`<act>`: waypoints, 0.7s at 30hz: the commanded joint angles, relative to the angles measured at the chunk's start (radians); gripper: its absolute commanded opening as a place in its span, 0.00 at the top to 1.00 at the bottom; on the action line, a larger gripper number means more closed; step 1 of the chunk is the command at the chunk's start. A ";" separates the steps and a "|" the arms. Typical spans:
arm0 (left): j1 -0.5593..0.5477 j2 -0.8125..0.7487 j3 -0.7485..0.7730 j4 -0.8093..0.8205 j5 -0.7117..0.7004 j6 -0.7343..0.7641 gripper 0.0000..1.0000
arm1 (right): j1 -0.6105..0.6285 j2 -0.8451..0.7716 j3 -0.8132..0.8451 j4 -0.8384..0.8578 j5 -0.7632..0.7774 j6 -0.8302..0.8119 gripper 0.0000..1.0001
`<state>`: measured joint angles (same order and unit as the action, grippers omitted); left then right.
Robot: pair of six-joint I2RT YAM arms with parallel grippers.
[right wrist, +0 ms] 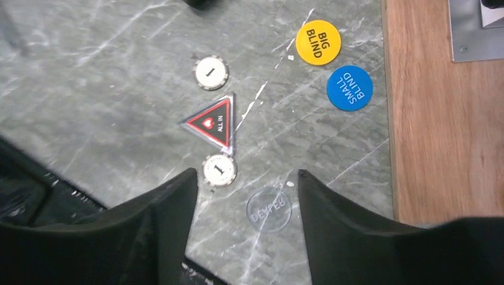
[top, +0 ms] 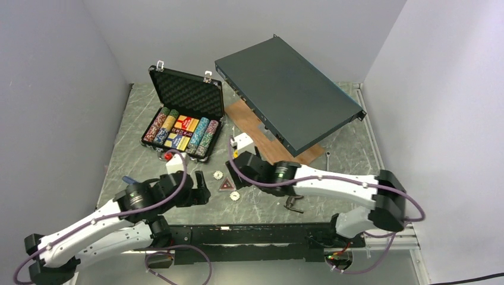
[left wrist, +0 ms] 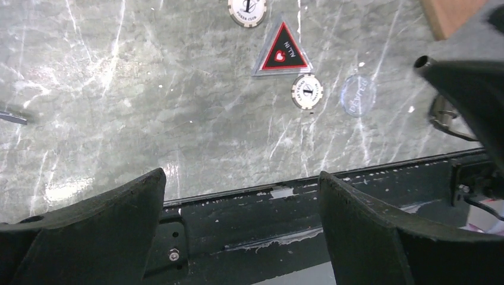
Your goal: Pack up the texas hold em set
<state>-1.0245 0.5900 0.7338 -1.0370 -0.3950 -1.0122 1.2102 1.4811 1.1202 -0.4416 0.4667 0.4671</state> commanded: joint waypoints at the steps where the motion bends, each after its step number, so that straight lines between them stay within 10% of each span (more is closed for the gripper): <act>1: 0.001 0.098 -0.019 0.092 0.036 -0.020 0.01 | -0.001 -0.157 -0.080 0.020 -0.085 0.004 0.26; 8: 0.060 0.290 0.004 0.179 0.121 0.012 0.01 | 0.000 -0.358 -0.110 0.052 -0.200 -0.066 0.02; 21: 0.105 0.634 0.174 0.248 0.195 0.044 0.01 | -0.001 -0.530 -0.132 0.007 -0.199 -0.088 0.01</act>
<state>-0.9268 1.1427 0.8108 -0.7834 -0.2028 -0.9630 1.2102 1.0039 1.0050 -0.4366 0.2630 0.3859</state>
